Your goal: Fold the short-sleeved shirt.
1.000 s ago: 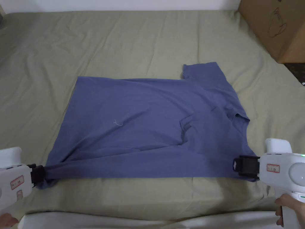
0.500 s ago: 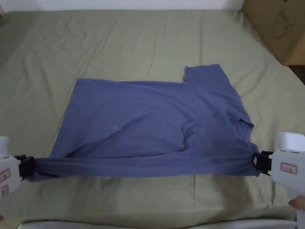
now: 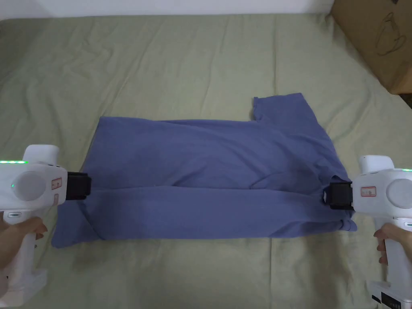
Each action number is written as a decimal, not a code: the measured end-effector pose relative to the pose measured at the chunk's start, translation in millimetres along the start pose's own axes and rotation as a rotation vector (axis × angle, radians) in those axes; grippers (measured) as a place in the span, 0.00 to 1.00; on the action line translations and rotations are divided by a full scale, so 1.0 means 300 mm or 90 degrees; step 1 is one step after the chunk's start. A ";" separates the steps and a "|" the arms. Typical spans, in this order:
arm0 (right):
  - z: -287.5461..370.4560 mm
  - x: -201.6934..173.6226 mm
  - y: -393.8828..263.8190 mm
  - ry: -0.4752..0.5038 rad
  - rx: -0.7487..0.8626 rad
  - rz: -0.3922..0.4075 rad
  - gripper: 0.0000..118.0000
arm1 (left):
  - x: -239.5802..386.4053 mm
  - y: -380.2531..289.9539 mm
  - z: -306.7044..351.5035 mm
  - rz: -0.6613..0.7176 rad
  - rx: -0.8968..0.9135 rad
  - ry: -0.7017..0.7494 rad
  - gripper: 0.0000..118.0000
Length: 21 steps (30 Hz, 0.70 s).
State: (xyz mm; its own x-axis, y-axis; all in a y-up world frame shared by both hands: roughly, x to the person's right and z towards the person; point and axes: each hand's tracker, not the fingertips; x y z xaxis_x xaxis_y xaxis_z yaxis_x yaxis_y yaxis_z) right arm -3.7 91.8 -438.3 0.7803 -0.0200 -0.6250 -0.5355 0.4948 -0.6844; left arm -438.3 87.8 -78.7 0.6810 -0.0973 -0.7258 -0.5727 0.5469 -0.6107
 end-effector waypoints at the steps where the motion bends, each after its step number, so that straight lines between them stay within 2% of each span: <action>1: 0.015 0.008 -0.002 0.003 0.003 -0.003 0.64 | -0.011 -0.011 0.017 0.014 0.008 -0.007 0.91; 4: 0.066 0.033 -0.015 0.005 0.011 -0.013 0.64 | -0.046 -0.048 0.071 0.031 0.015 -0.010 0.90; 5: 0.085 0.037 -0.025 0.006 0.017 -0.011 0.63 | -0.057 -0.064 0.092 0.038 0.018 -0.013 0.87; 6: 0.109 0.038 -0.037 0.004 0.023 -0.008 0.60 | -0.075 -0.090 0.124 0.051 0.026 -0.020 0.78; 7: 0.166 0.011 -0.059 0.002 0.031 -0.001 0.49 | -0.088 -0.120 0.157 0.067 0.036 -0.033 0.56; 8: 0.193 0.003 -0.081 0.001 0.040 0.002 0.18 | -0.097 -0.147 0.181 0.074 0.038 -0.041 0.12; 9: 0.215 -0.002 -0.112 0.000 0.044 0.000 0.01 | -0.105 -0.189 0.202 0.082 0.036 -0.047 0.00; 14: 0.212 0.000 -0.256 0.011 0.032 -0.034 0.00 | -0.118 -0.327 0.243 0.114 0.030 -0.079 0.00; 15: 0.194 0.011 -0.275 0.010 0.021 -0.039 0.00 | -0.116 -0.339 0.235 0.113 0.034 -0.069 0.05; 16: 0.189 0.014 -0.296 0.013 0.017 -0.056 0.00 | -0.117 -0.344 0.221 0.120 0.039 -0.063 0.24; 17: 0.189 0.016 -0.310 0.021 0.019 -0.078 0.00 | -0.120 -0.341 0.210 0.132 0.037 -0.068 0.62; 18: 0.192 0.017 -0.323 0.030 0.018 -0.095 0.00 | -0.116 -0.336 0.187 0.150 0.016 -0.075 0.82; 19: 0.188 0.025 -0.330 0.034 0.022 -0.105 0.00 | -0.112 -0.333 0.161 0.164 -0.002 -0.094 0.88; 21: 0.191 0.025 -0.342 0.034 0.026 -0.110 0.00 | -0.101 -0.331 0.119 0.167 0.007 -0.103 0.87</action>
State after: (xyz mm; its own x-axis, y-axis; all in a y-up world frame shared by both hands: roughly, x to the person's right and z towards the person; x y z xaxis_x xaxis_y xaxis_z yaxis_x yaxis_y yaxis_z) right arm 75.6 90.7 -351.2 0.8403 -0.1536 -0.5199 -0.3812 0.5143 -0.7682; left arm -385.5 66.0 15.3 0.5752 0.1810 -0.7978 -0.7337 0.5455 -0.4052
